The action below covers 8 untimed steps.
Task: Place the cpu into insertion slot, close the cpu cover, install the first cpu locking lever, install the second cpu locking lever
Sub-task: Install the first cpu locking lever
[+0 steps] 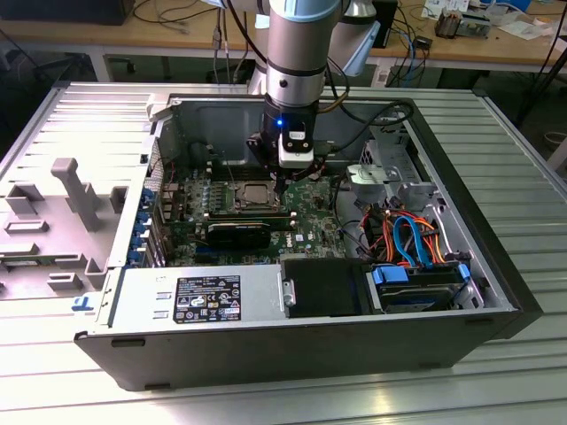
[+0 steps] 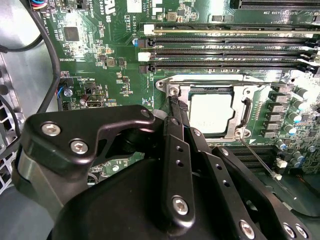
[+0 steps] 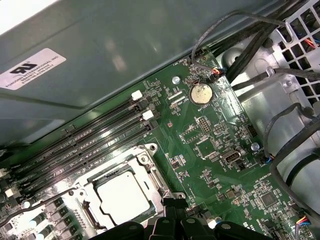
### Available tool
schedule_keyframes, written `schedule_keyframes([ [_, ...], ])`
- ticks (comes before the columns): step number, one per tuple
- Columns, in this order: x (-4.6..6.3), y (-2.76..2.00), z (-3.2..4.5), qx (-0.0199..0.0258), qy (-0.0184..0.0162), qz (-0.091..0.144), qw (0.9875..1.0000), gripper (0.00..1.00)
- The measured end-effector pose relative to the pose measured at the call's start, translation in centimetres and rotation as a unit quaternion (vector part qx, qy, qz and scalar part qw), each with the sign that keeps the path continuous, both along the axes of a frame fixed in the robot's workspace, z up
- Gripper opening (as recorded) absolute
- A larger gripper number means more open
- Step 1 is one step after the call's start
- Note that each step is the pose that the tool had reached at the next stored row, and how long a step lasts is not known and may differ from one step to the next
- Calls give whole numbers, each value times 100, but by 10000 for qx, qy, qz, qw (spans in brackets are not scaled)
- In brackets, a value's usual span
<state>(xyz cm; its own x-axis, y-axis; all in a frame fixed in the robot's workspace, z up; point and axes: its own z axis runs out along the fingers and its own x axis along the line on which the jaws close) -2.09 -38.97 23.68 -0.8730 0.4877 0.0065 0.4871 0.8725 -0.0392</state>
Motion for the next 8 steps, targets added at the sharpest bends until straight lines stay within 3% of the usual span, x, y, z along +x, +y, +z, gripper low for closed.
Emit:
schedule_keyframes([
  [8, 0, 0, 0, 0, 0, 32, 10000, 11],
])
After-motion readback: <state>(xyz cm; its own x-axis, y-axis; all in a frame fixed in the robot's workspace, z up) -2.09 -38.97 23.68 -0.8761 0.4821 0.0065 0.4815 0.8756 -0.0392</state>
